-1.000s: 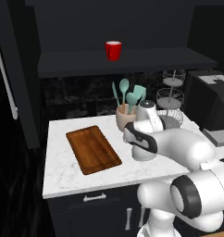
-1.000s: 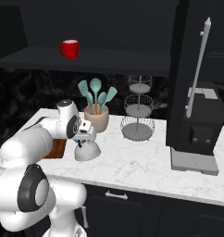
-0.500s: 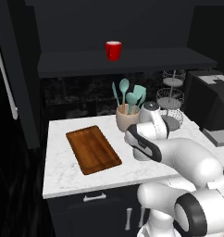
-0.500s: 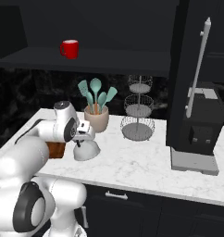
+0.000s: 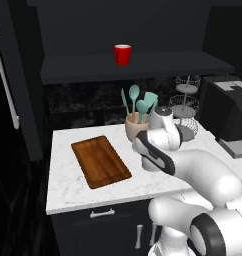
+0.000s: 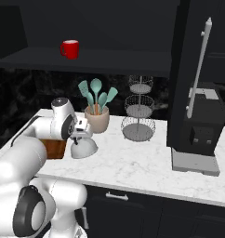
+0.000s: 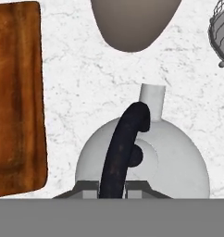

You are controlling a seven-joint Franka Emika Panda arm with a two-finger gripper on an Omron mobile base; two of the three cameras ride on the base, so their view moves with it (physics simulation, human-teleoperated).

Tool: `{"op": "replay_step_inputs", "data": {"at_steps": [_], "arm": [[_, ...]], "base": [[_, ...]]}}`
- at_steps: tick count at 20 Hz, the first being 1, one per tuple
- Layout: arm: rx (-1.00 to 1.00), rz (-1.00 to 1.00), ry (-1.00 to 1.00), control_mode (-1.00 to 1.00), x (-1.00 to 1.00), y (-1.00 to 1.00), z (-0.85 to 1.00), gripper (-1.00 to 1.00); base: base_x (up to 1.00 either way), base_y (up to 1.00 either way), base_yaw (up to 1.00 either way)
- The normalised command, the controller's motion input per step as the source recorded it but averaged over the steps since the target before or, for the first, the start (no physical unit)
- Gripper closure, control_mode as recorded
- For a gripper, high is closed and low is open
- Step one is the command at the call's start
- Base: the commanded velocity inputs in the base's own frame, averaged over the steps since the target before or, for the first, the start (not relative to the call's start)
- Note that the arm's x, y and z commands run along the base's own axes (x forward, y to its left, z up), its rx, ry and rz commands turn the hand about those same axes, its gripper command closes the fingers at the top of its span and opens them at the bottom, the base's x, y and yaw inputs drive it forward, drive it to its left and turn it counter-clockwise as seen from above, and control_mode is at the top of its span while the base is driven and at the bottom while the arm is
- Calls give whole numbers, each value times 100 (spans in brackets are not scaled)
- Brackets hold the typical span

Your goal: Pick the kettle from the counter and place it on the tray. Then pick the mug from the cabinet and place it on the tray. Then close the cabinet doors.

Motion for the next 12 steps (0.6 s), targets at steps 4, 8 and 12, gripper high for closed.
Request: {"op": "replay_step_inputs", "data": {"at_steps": [4, 8, 12], "arm": [[4, 1, -1, -100, 0, 36, 11, 100], [3, 0, -1, -100, 0, 44, 17, 100], [2, 0, -3, -100, 0, 45, 28, 100]], "base": [[0, 0, 0], [0, 0, 0], [0, 0, 0]]}}
